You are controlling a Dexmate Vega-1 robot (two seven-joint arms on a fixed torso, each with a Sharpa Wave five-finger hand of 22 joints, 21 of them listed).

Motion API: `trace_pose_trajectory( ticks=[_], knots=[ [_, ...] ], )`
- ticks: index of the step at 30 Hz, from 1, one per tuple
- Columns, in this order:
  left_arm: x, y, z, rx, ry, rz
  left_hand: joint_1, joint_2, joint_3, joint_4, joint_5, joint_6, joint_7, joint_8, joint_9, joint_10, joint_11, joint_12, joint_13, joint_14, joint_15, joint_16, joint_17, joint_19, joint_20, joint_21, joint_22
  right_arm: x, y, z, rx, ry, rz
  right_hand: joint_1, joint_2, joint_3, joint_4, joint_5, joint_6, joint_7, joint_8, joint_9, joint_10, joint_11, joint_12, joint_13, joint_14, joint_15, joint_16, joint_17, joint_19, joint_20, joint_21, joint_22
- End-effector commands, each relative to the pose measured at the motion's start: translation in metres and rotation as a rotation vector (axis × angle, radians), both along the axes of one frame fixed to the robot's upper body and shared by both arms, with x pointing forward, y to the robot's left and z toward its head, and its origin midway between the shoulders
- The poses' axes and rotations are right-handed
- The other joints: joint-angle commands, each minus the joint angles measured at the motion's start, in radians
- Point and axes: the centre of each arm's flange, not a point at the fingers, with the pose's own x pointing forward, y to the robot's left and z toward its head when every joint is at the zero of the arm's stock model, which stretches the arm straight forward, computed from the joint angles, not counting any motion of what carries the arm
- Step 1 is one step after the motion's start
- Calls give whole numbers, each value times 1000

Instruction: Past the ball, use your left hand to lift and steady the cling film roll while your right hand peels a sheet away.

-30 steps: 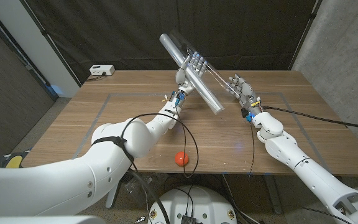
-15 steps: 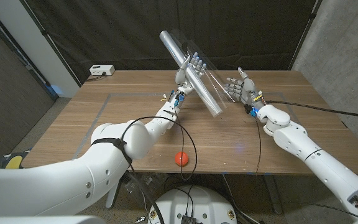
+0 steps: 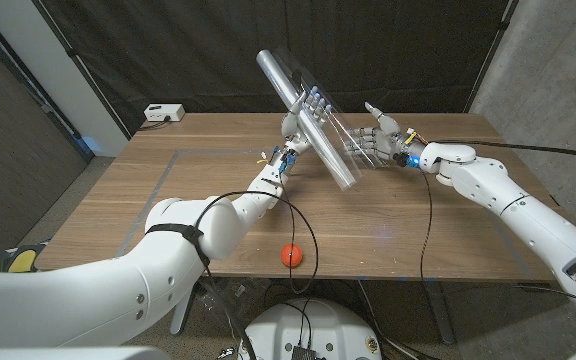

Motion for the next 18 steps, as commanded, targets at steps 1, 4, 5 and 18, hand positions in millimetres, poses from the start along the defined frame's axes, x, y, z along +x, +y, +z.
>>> trace_pose_trajectory(
  ticks=[1, 4, 5, 18],
  knots=[
    [3, 1, -6, 9, 30, 14, -91, 91, 87, 73, 3, 21, 20, 8, 5, -4, -2, 7, 5, 5, -73, -4, 5, 9, 3, -8, 2, 8, 11, 20, 15, -15, 285, 3, 9, -21, 21, 17, -3, 10, -2, 5, 53, 1, 12, 1, 71, -14, 12, 2, 69, -18, 26, 6],
    [5, 2, -7, 7, 40, 17, -90, 91, 89, 72, 3, 19, 20, 8, 4, -3, -4, 8, 7, 5, -73, -6, 5, 9, 2, -10, 3, 10, 16, 25, 26, -27, 341, 8, 11, -34, 33, 24, -6, 13, -5, 5, 90, 7, 16, 0, 127, -21, 19, 1, 116, -31, 44, 6],
    [5, 2, -7, 6, 43, 17, -90, 91, 90, 72, 3, 19, 19, 8, 5, -4, -8, 8, 8, 5, -73, -7, 6, 9, 3, -11, 3, 11, 17, 27, 28, -29, 358, 10, 11, -37, 35, 25, -7, 15, -5, 5, 97, 7, 16, 0, 140, -22, 20, 1, 126, -35, 47, 6],
    [8, 4, -8, 2, 66, 27, -89, 91, 96, 69, 2, 18, 19, 12, 7, -9, -8, 10, 17, 4, -73, -15, 9, 11, 2, -17, 4, 17, 33, 48, -77, -3, 512, 41, 35, -54, 50, 40, 153, 84, 36, 4, 225, -31, 24, -3, 284, -84, 22, -4, 255, -107, 89, 1]
  ],
)
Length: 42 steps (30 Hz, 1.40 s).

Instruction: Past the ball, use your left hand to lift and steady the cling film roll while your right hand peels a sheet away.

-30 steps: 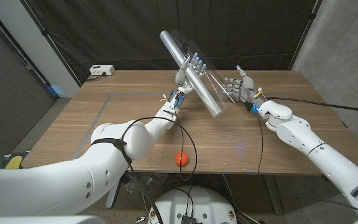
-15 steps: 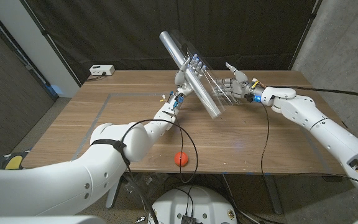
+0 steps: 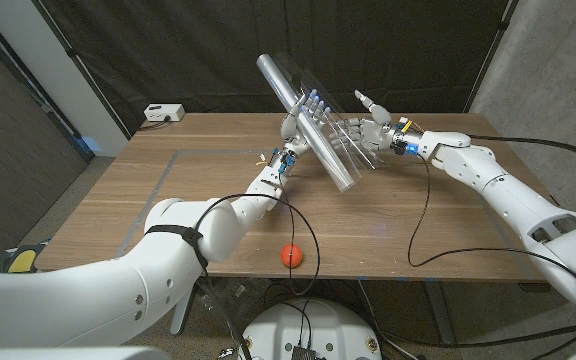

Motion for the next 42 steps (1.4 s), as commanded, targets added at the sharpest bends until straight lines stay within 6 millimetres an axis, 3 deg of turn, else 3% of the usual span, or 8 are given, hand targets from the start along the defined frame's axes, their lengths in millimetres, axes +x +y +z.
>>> trace_pose_trajectory(
  ticks=[1, 6, 12, 22, 26, 34, 37, 42],
  knots=[
    [3, 2, -3, -2, 27, 10, -84, 96, 87, 78, 2, 16, 17, 6, 4, -5, -6, 10, 6, 4, -73, -5, 4, 11, 2, -3, 4, 5, 15, 21, -80, 2, 171, 15, 9, -6, 1, 8, 73, 41, 17, 4, 55, -11, 8, 0, 70, -23, 7, -2, 70, -26, 27, 0],
    [5, 3, -3, -2, 38, 14, -83, 96, 89, 77, 1, 16, 15, 9, 7, -5, -6, 12, 9, 4, -73, -8, 6, 11, 2, -5, 4, 5, 19, 25, -74, -15, 227, 25, 14, -14, 3, 9, 133, 44, 17, 4, 124, -20, 13, -1, 165, -62, 14, -3, 145, -56, 48, -4],
    [6, 2, -4, 5, 50, 18, -83, 97, 92, 76, 0, 17, 16, 12, 8, -6, -2, 14, 14, 5, -73, -11, 8, 12, 2, -9, 4, 4, 21, 28, -20, -51, 302, 33, 21, -12, 1, 10, 140, 45, 14, 5, 131, -18, 9, -1, 172, -73, 10, -3, 152, -62, 48, -4],
    [8, 2, -5, 12, 67, 28, -84, 97, 95, 77, -1, 16, 13, 14, 8, -5, -2, 17, 21, 7, -73, -16, 11, 13, 3, -14, 5, 7, 22, 32, 9, -65, 308, 260, 113, 103, -119, -30, 190, 29, 4, 10, 187, -31, -14, 3, 270, -133, -6, -2, 148, -117, 85, 41],
    [10, 2, -6, 19, 79, 34, -85, 98, 96, 77, -1, 14, 14, 14, 8, -5, -3, 18, 24, 7, -73, -18, 13, 15, 3, -15, 5, 7, 21, 34, 9, -82, 297, 323, 142, 140, -155, -49, 191, 20, -1, 14, 189, -37, -24, 7, 285, -157, -6, 12, 114, -121, 109, 76],
    [13, 2, -7, 27, 110, 47, -85, 99, 99, 77, -2, 14, 13, 17, 9, -6, -4, 19, 28, 9, -73, -21, 15, 15, 3, -18, 5, 8, 18, 36, 55, -114, 283, 397, 153, 178, -202, -67, 184, -6, -8, 18, 181, -59, -28, 24, 276, -185, -10, 30, 70, -149, 145, 127],
    [14, 2, -7, 30, 119, 51, -85, 100, 100, 76, -2, 12, 12, 17, 11, -5, -2, 21, 31, 9, -73, -23, 16, 15, 3, -20, 6, 8, 16, 38, 44, -127, 274, 478, 165, 213, -237, -70, 199, -14, -5, 18, 185, -70, -26, 32, 283, -209, 2, 50, 68, -159, 185, 164],
    [15, 2, -6, 27, 127, 53, -85, 100, 102, 76, -2, 12, 12, 18, 10, -7, -2, 21, 33, 10, -73, -24, 18, 15, 3, -22, 6, 4, 14, 45, -86, -156, 247, 684, 174, 262, -251, -70, 256, -59, 7, 24, 231, -112, -14, 50, 302, -250, 93, 159, 39, -201, 283, 258]
  ],
)
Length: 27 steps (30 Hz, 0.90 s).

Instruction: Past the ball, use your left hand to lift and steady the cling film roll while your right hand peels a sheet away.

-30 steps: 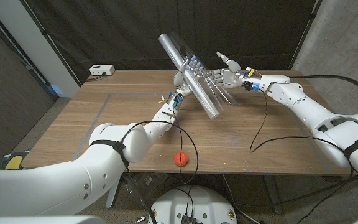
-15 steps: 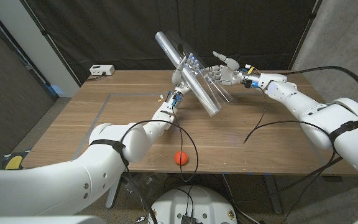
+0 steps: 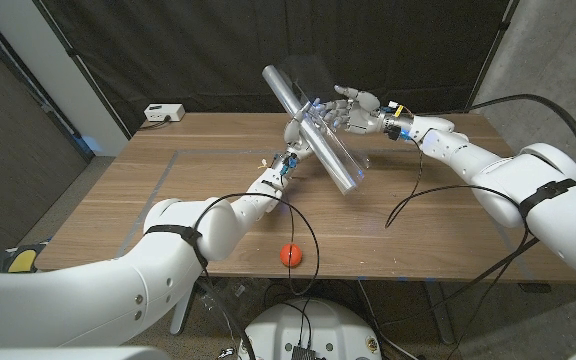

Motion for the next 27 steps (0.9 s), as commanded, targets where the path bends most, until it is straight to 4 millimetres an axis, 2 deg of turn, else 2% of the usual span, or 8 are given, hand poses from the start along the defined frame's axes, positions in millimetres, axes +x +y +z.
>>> trace_pose_trajectory(
  ticks=[1, 4, 7, 9, 16, 20, 23, 27],
  knots=[
    [2, 1, 5, -7, 14, 10, -85, 100, 94, 84, -2, 13, 12, 10, 1, 3, -6, 7, 5, 10, -74, 4, 4, 4, 5, 4, 4, -4, -6, 9, -148, -65, -92, 183, 1, 44, -5, 1, 59, -40, 21, 12, 51, -32, 19, 21, 20, -58, 88, 98, -15, -99, 77, 61],
    [3, 2, 5, -7, 15, 12, -86, 100, 94, 85, -2, 12, 12, 11, 2, 2, -6, 7, 7, 11, -74, 3, 6, 3, 5, 2, 4, -7, -3, 10, -194, -43, -180, 175, -28, 17, 31, -12, 59, -53, 14, 14, 41, -38, 15, 35, 0, -40, 104, 129, -28, -96, 98, 67],
    [3, 2, 5, -7, 20, 13, -86, 100, 95, 85, -3, 13, 11, 13, 3, 4, -6, 8, 7, 11, -74, 2, 6, 4, 5, 1, 4, -10, -2, 9, -205, -45, -262, 52, -77, -61, 90, -16, -60, -39, -32, 9, -165, 12, -66, 37, -274, 76, -8, 119, -171, 6, 93, 47],
    [3, 2, 5, -8, 22, 14, -86, 101, 96, 85, -3, 11, 12, 13, 3, 3, -5, 8, 9, 11, -74, 1, 7, 5, 5, 1, 4, -12, -1, 12, -215, -64, -314, 38, -74, -67, 96, -14, -81, -38, -33, 9, -193, 13, -69, 37, -298, 88, -22, 117, -192, 18, 93, 42],
    [3, 5, 3, -10, 16, 16, -87, 102, 98, 86, -3, 14, 12, 15, 3, 2, -6, 8, 11, 11, -74, -2, 10, 6, 5, -2, 4, -17, -1, 13, -135, -119, -384, 375, 32, 36, 5, 0, 221, -129, 80, 49, 216, -161, 132, 131, 31, -62, 279, 318, -116, -93, 282, 62],
    [4, 5, 3, -7, 17, 19, -88, 103, 99, 86, -4, 13, 13, 15, 2, 3, -5, 9, 12, 12, -74, -3, 11, 7, 5, -3, 4, -18, -2, 10, -77, -120, -371, 443, 27, 34, 17, -5, 272, -140, 102, 80, 258, -182, 180, 197, 60, -62, 338, 380, -107, -107, 348, 79],
    [4, 5, 2, -2, 17, 21, -88, 104, 100, 87, -4, 11, 12, 15, 3, 3, -5, 9, 13, 13, -74, -4, 12, 7, 4, -4, 5, -17, -1, 9, -73, -100, -328, 319, 40, -8, 110, -11, 228, -113, 57, 68, 196, -158, 175, 247, 13, -52, 292, 344, -120, -105, 392, 76],
    [4, 4, 2, 1, 21, 23, -88, 105, 102, 87, -4, 13, 12, 17, 3, 3, -5, 9, 14, 13, -74, -5, 13, 8, 5, -5, 5, -18, 1, 11, -110, -119, -341, 374, 66, 53, 80, 1, 256, -116, 57, 70, 214, -164, 180, 259, 30, -55, 284, 330, -122, -109, 421, 71]
  ],
)
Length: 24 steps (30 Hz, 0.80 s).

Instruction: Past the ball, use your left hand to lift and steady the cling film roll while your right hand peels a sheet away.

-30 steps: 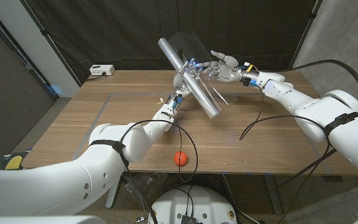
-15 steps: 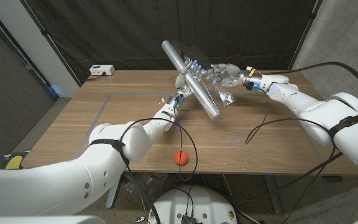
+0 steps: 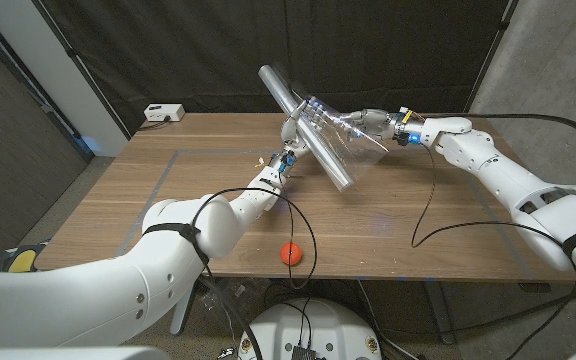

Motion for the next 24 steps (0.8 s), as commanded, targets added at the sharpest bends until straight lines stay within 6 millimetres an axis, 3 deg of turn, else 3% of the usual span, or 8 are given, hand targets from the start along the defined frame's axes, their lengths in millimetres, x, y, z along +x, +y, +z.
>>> trace_pose_trajectory(
  ticks=[1, 4, 8, 11, 24],
  knots=[
    [1, -1, -1, 7, 4, 5, -88, 105, 99, 90, -4, 13, 13, 9, 3, 1, -6, 9, 5, 7, -69, -5, 4, 7, 5, -6, 5, -20, 23, 21, -12, -90, 21, 50, 8, 60, -31, 13, 21, -3, -1, 6, 27, 1, 7, 21, 11, -13, -1, -8, 5, -142, 40, -3],
    [0, -1, 0, 4, 1, 3, -88, 105, 100, 90, -4, 11, 12, 10, 3, 6, -5, 9, 3, 7, -69, -6, 5, 8, 5, -7, 5, -23, 23, 25, -28, -118, -11, 98, -1, 83, -60, 2, 40, -4, 5, 25, 67, -11, 33, 54, 57, -15, 29, 15, 25, -141, 82, -3],
    [0, -1, 0, 3, -2, 2, -89, 106, 102, 91, -4, 8, 12, 10, 4, 6, -5, 9, 4, 8, -69, -7, 6, 7, 5, -8, 5, -25, 21, 27, -1, -152, -34, 150, -15, 80, -77, -3, 53, 9, 5, 60, 100, -29, 78, 115, 89, -16, 78, 64, 33, -141, 138, -2],
    [0, -2, 0, 5, -4, 3, -90, 107, 103, 91, -5, 9, 14, 10, 4, 5, -9, 9, 5, 9, -69, -8, 8, 9, 5, -9, 5, -26, 19, 27, 9, -167, -61, 180, -22, 68, -79, -1, 60, 25, -3, 83, 114, -29, 111, 161, 94, -15, 116, 107, 35, -141, 174, -2],
    [-2, -4, -3, 10, -10, -3, -90, 108, 107, 91, -5, 11, 13, 14, 5, 5, -5, 10, 8, 10, -69, -12, 11, 11, 5, -12, 6, -35, 8, 23, 182, -271, -251, 222, -25, 34, -66, 11, 69, 28, -30, 141, 94, -43, 184, 298, 48, -13, 181, 229, -14, -138, 253, -4]
  ],
)
